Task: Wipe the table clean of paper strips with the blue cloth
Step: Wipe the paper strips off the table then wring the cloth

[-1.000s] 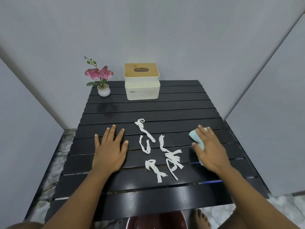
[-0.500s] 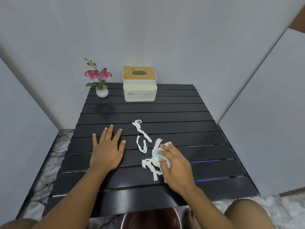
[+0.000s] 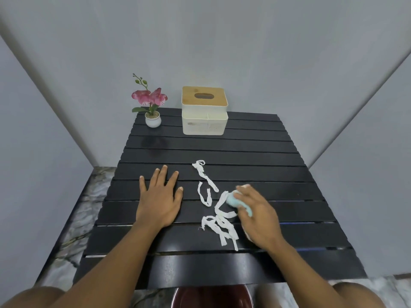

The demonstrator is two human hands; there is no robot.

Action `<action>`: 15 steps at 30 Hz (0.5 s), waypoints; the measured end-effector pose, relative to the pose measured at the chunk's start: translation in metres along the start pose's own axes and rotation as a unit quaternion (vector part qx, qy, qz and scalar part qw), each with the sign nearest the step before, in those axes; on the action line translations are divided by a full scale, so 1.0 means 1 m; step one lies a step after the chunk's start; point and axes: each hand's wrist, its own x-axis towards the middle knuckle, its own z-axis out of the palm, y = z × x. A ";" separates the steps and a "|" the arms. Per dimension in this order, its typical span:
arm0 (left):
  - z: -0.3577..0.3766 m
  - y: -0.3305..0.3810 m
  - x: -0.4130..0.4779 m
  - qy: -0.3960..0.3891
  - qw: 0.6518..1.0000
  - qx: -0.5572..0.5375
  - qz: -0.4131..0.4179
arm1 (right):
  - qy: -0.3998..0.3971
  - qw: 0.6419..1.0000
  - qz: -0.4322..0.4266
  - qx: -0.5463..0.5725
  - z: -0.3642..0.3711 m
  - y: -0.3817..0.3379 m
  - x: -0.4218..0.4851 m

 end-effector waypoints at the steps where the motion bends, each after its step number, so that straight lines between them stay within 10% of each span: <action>1: 0.001 0.000 0.000 0.002 1.000 0.000 0.001 | -0.015 0.999 -0.021 0.043 0.003 -0.004 0.005; 6: 0.005 -0.003 0.001 0.006 1.000 0.012 0.000 | 0.131 0.988 0.058 0.063 0.005 0.004 0.097; 15: 0.004 -0.003 0.002 0.015 1.000 0.003 0.001 | -0.144 0.981 -0.130 -0.021 0.039 -0.018 0.176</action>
